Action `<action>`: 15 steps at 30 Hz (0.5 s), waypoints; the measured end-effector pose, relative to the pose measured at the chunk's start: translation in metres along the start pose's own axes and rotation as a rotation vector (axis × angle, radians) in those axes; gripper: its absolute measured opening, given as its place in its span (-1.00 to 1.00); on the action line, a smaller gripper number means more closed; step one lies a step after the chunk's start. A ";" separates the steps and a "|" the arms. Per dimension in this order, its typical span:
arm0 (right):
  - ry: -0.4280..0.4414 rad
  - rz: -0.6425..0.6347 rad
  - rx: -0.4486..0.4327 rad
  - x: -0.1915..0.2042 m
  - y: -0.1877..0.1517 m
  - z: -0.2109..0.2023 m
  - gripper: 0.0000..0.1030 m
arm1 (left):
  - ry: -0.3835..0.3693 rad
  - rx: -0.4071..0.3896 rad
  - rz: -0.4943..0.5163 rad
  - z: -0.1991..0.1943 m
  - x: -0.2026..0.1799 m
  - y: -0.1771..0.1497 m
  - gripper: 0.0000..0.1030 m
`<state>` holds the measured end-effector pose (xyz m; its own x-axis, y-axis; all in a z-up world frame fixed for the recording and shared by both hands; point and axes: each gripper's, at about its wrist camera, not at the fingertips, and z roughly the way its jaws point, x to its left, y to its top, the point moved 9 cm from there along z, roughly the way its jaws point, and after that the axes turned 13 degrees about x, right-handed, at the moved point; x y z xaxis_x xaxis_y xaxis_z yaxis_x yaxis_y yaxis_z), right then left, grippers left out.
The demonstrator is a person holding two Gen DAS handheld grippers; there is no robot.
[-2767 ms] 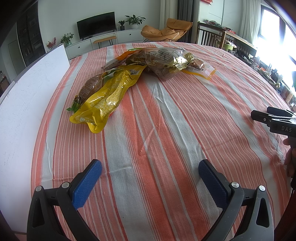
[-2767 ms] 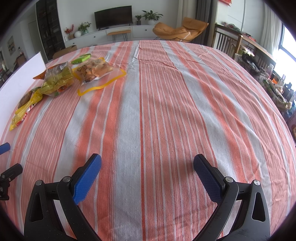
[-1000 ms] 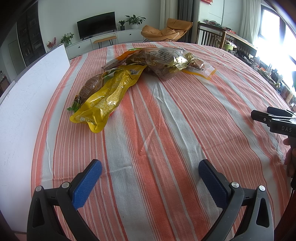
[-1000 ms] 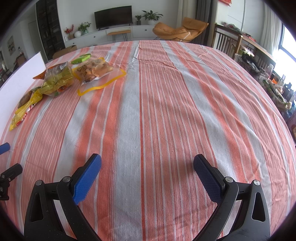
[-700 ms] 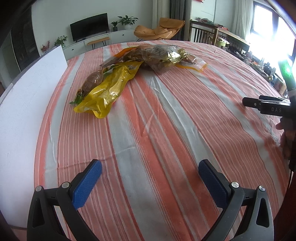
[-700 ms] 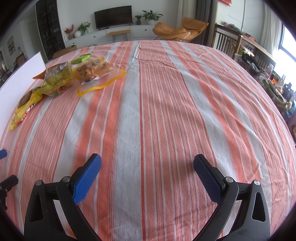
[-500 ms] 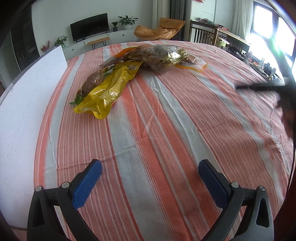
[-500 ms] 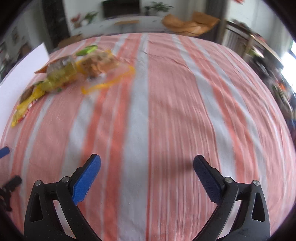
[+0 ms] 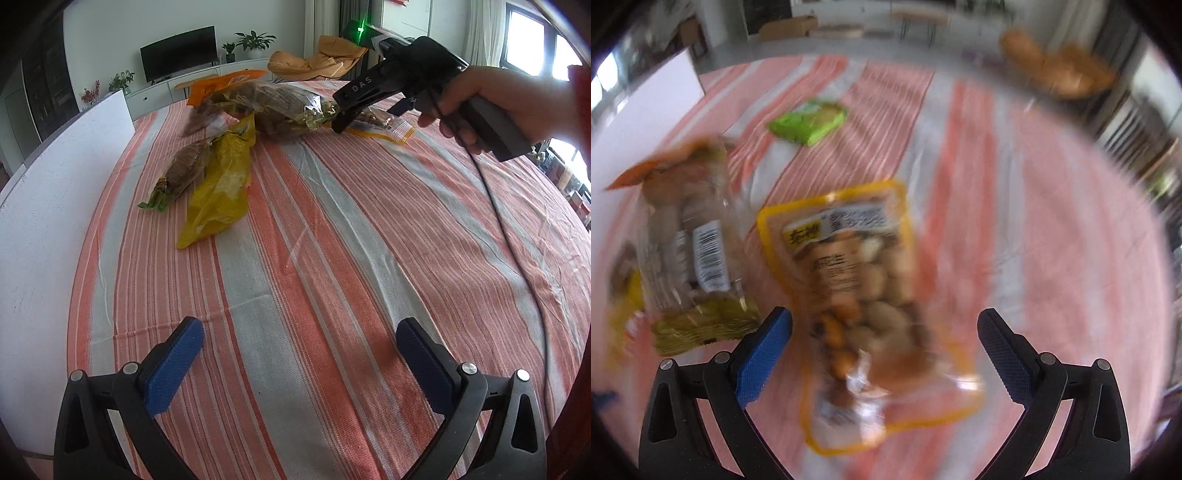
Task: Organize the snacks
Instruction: 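Grasp the clear peanut bag with yellow border with the right tool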
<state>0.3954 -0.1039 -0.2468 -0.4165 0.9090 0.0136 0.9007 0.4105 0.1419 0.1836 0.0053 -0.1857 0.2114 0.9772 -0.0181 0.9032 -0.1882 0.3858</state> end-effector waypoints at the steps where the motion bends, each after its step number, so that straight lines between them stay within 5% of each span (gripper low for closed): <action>1: -0.023 -0.011 -0.034 0.000 0.002 -0.003 0.93 | 0.000 0.000 0.000 0.000 0.000 0.000 1.00; 5: 0.020 0.020 -0.071 0.004 -0.009 -0.010 0.31 | 0.000 0.000 0.000 0.001 -0.001 0.001 1.00; 8: 0.026 0.100 -0.070 -0.002 -0.038 -0.011 0.28 | 0.001 0.000 0.000 0.001 -0.002 0.001 1.00; 15: 0.016 0.197 -0.141 0.000 -0.164 -0.018 0.31 | 0.000 0.000 0.000 0.001 -0.002 0.001 1.00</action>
<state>0.2457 -0.1728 -0.2522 -0.2374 0.9689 0.0698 0.9390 0.2105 0.2719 0.1850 0.0034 -0.1862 0.2117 0.9772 -0.0178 0.9030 -0.1886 0.3860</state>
